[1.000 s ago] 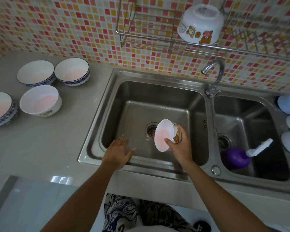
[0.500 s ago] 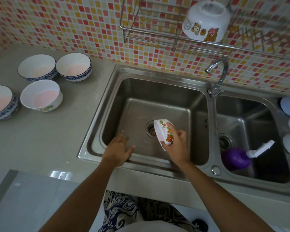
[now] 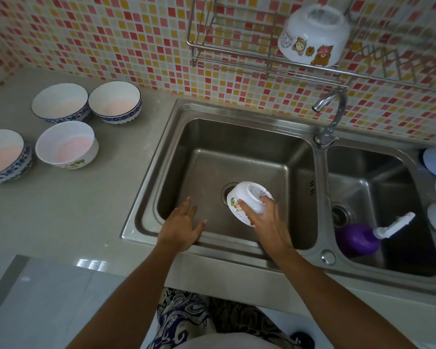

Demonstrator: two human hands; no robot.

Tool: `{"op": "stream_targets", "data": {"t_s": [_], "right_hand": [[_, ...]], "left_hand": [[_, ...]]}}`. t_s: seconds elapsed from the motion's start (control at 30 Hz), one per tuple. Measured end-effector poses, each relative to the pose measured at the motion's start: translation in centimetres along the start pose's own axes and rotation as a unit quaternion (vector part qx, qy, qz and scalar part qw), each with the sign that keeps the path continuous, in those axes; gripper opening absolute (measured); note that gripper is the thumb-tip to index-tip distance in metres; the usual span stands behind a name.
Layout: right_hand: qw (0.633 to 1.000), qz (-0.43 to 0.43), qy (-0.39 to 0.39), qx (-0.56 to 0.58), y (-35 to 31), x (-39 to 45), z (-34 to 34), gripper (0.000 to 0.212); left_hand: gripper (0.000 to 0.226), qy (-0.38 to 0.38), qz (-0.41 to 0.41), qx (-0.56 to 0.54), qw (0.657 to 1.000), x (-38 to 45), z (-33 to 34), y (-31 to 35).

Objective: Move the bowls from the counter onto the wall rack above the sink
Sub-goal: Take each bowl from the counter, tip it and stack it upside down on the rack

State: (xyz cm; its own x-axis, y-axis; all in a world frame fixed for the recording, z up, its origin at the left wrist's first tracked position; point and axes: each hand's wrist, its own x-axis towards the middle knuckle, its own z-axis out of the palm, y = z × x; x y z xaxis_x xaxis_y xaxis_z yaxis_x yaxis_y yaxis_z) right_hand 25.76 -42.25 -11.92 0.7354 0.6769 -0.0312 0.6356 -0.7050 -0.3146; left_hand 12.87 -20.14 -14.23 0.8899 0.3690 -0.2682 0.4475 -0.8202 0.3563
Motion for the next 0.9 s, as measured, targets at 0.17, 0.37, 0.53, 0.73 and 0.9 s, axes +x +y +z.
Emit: {"op": "stream_targets", "data": {"t_s": [0.17,0.37,0.53,0.73,0.9], "right_hand": [[0.977,0.126,0.085,0.147,-1.4,0.8,-1.6,0.068],[0.788,0.295,0.171,0.512,-2.1,3.1,-6.2,0.069],[0.631,0.329,0.107,0.694,-2.0,4.4,-10.7,0.050],[0.601,0.299,0.079,0.736,-3.3,5.5,-14.7,0.047],[0.600,0.264,0.064,0.753,-4.6,6.0,-17.0,0.044]], "left_hand": [[0.068,0.006,0.015,-0.021,1.000,-0.3,-0.4,0.2],[0.066,0.061,0.090,0.009,0.994,1.2,-3.7,1.1],[0.062,0.216,0.165,0.042,0.961,6.6,-13.8,4.8],[0.058,0.332,0.234,0.070,0.911,10.3,-24.0,9.5],[0.057,0.311,0.215,0.137,0.916,12.6,-26.6,10.1]]}}
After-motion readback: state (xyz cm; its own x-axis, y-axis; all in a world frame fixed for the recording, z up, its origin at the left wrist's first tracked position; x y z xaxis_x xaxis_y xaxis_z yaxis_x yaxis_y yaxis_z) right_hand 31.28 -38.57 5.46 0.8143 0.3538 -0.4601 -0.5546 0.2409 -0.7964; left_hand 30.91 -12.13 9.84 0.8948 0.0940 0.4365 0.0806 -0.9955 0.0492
